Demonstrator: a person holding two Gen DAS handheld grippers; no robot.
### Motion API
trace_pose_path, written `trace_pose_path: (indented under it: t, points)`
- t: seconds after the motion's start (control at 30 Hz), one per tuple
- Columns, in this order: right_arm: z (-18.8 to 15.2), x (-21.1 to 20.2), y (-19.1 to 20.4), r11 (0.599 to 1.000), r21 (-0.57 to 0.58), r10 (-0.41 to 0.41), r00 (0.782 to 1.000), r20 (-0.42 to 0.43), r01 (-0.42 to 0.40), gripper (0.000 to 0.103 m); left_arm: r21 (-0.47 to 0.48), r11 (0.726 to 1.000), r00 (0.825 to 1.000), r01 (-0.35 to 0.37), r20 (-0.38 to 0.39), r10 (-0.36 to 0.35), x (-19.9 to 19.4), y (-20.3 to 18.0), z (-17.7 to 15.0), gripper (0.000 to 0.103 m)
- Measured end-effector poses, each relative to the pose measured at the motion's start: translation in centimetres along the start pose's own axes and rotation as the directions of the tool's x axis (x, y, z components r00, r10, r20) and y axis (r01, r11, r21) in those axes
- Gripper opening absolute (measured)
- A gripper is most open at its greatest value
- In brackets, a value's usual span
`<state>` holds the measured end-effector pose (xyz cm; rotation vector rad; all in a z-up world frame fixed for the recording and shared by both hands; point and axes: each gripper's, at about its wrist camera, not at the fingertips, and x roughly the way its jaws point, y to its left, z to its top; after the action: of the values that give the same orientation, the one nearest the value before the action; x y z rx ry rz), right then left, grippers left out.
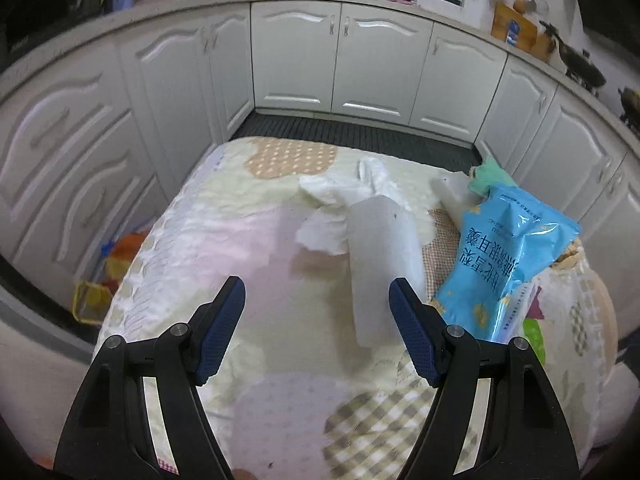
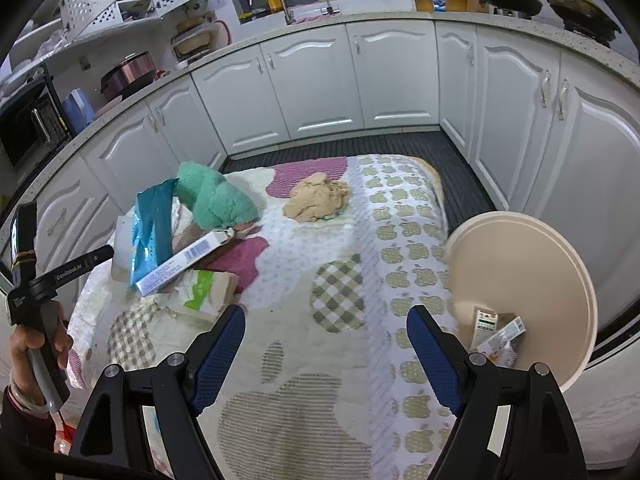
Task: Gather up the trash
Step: 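Grasp the white foam block with the left tool while the right tool grasps the blue plastic bag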
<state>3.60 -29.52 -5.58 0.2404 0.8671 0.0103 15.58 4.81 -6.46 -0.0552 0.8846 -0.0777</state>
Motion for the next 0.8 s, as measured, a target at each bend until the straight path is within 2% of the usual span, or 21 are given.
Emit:
trace_pose_path:
  t: [0.2,0.37,0.47,0.6,0.7,0.73,0.8]
  points:
    - [0.0,0.8,2.2,0.999,-0.047,0.023,1.0,-0.02,-0.024,0.081,-0.083,0.99,0.994,0.109,0.007,-0.109,-0.9,1.4,-0.8,0.074]
    - [-0.3,1.0,2.8,0.998,-0.06,0.026,0.999,-0.029,-0.028,0.081,-0.112,0.989,0.995,0.1,-0.007,-0.101,0.2,1.3,-0.5,0.074]
    - [-0.1,1.2,2.9,0.998,-0.049,0.03,0.999,-0.031,-0.031,0.081,-0.146,0.981,0.991,0.129,-0.01,-0.132,1.3,0.8,-0.1,0.075]
    - [0.4,1.4,3.8,0.997,-0.063,0.045,0.999,-0.031,-0.047,0.081,-0.114,0.988,0.994,0.106,-0.015,-0.108,2.5,-1.2,0.3,0.075]
    - [0.6,1.7,4.9,0.995,-0.082,0.054,0.998,-0.034,-0.057,0.081,-0.07,0.996,0.999,0.047,-0.023,-0.048,3.6,-2.4,0.4,0.075]
    - [0.8,1.9,5.4,0.994,-0.086,0.066,0.997,-0.037,-0.069,0.081,-0.066,0.997,0.999,0.04,-0.03,-0.042,3.8,-2.4,0.4,0.074]
    - [1.0,2.3,6.2,0.991,-0.092,0.09,0.995,-0.042,-0.094,0.081,-0.076,0.996,0.997,0.054,-0.045,-0.058,3.9,-2.0,0.4,0.055]
